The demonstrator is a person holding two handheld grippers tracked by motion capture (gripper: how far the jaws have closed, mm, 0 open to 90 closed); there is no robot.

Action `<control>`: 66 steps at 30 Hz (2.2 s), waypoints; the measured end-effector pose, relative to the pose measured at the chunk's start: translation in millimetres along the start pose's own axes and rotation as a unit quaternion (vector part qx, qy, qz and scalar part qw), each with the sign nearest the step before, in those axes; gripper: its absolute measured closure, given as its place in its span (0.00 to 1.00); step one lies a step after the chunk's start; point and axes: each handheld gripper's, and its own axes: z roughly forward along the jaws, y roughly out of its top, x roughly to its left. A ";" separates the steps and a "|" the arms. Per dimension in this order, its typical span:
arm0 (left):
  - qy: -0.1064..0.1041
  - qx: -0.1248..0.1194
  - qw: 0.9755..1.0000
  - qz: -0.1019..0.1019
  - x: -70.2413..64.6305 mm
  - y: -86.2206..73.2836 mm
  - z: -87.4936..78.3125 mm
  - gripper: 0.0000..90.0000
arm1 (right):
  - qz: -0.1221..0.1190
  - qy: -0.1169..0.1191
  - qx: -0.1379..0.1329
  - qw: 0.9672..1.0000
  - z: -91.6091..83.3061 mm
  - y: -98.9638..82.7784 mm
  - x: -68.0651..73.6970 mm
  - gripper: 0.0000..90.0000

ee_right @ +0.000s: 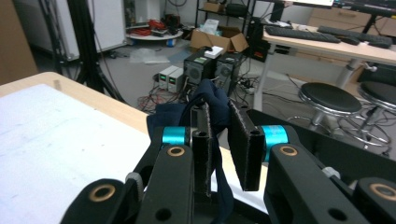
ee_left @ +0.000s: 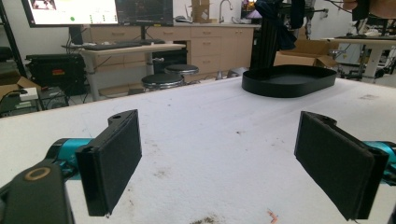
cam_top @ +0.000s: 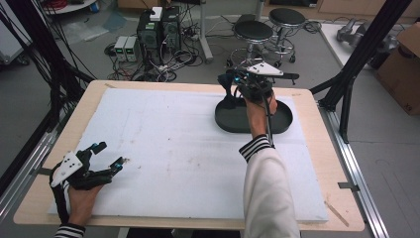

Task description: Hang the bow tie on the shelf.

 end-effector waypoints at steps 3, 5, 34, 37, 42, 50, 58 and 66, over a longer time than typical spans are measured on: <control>0.000 -0.001 1.000 -0.001 0.1 0.0 0.1 0.17 | 0.004 -0.004 0.008 1.000 3.3 1.6 -4.8 0.88; 0.000 -0.001 1.000 -0.001 0.1 0.0 0.1 0.17 | 0.001 -0.007 0.007 1.000 4.3 1.6 -5.3 0.88; 0.001 0.000 1.000 -0.002 0.5 0.0 -0.1 0.17 | -0.018 -0.028 0.049 0.998 21.3 -5.4 -17.4 0.86; 0.001 0.000 1.000 -0.002 0.5 0.0 -0.1 0.17 | -0.026 -0.033 0.046 0.998 20.7 -4.8 -17.1 0.85; 0.001 0.000 1.000 -0.002 0.5 -0.1 0.0 0.17 | -0.033 -0.037 0.049 0.998 19.8 -4.6 -15.7 0.82; 0.001 -0.001 1.000 -0.002 0.2 -0.1 0.0 0.17 | -0.048 -0.047 0.056 0.996 16.5 -7.3 -14.9 0.78; 0.000 -0.001 1.000 -0.002 0.1 -0.1 0.2 0.17 | -0.054 -0.046 0.060 0.996 11.6 -9.6 -13.8 0.75; 0.000 0.000 1.000 0.000 0.1 0.0 -0.1 0.17 | -0.058 -0.038 0.050 0.996 5.1 -4.5 -8.9 0.71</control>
